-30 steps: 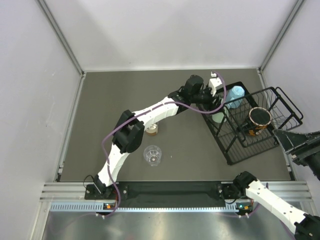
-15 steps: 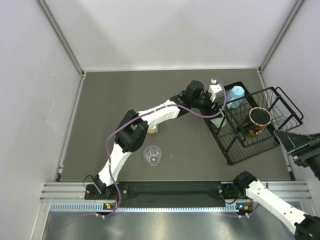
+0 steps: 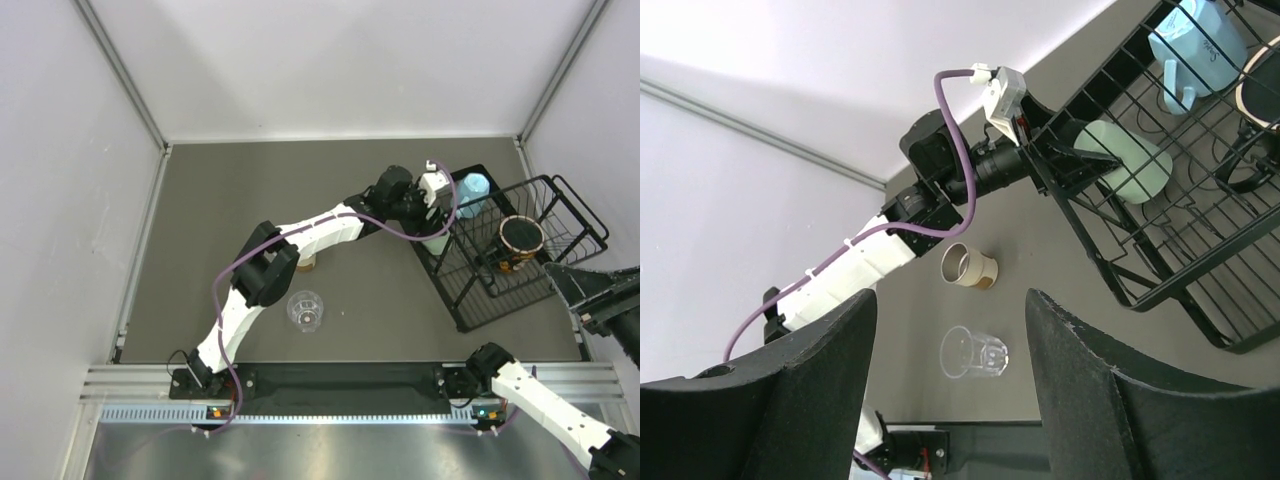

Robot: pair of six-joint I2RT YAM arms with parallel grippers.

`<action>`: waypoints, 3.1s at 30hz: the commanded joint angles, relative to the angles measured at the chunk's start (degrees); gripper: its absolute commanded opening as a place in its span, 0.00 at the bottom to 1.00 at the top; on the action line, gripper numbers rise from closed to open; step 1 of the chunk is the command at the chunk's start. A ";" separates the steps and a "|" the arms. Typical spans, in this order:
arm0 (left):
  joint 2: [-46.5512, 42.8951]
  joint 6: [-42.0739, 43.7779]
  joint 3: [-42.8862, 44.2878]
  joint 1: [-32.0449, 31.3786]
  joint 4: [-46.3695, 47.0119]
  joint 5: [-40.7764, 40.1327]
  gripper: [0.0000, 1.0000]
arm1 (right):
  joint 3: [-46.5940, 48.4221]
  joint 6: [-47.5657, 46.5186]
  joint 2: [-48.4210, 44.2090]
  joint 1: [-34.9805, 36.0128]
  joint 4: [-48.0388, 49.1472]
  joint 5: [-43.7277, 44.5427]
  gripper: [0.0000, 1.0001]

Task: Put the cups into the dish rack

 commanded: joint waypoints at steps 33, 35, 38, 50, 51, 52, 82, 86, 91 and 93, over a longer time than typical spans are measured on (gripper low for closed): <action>-6.29 3.55 -5.05 1.32 5.55 -2.42 0.93 | -1.82 -1.91 1.03 1.12 -0.40 -2.35 0.61; -7.09 2.94 -5.93 1.94 6.34 -2.69 0.93 | -2.35 -2.08 1.12 1.21 -0.05 -2.52 0.61; -8.67 1.80 -6.73 3.26 7.31 -1.98 0.93 | -3.23 -2.35 1.21 1.56 0.83 -2.70 0.61; -23.59 -0.75 -14.37 7.04 3.45 2.94 0.93 | -8.15 -10.86 8.22 2.44 7.50 -8.22 0.63; -25.27 -0.92 -16.64 7.21 3.18 1.98 0.92 | -8.16 -12.09 9.72 2.35 7.86 -9.19 0.63; -26.94 -1.27 -18.22 7.48 3.79 1.45 0.92 | -8.16 -14.37 10.96 2.44 8.30 -10.25 0.62; -68.26 -38.62 -26.24 26.64 -57.09 -40.46 0.93 | 0.46 -25.46 67.39 19.04 31.06 -27.22 0.60; -70.54 -40.04 -24.14 26.73 -60.71 -43.37 0.95 | -4.62 -25.99 68.97 23.52 32.56 -28.71 0.59; -71.34 -40.30 -21.94 26.82 -62.29 -44.96 0.95 | -9.99 -26.16 69.24 26.08 33.61 -28.63 0.55; -71.43 -40.91 -21.67 26.82 -62.47 -44.87 0.94 | -11.23 -26.43 70.03 27.04 33.88 -28.37 0.54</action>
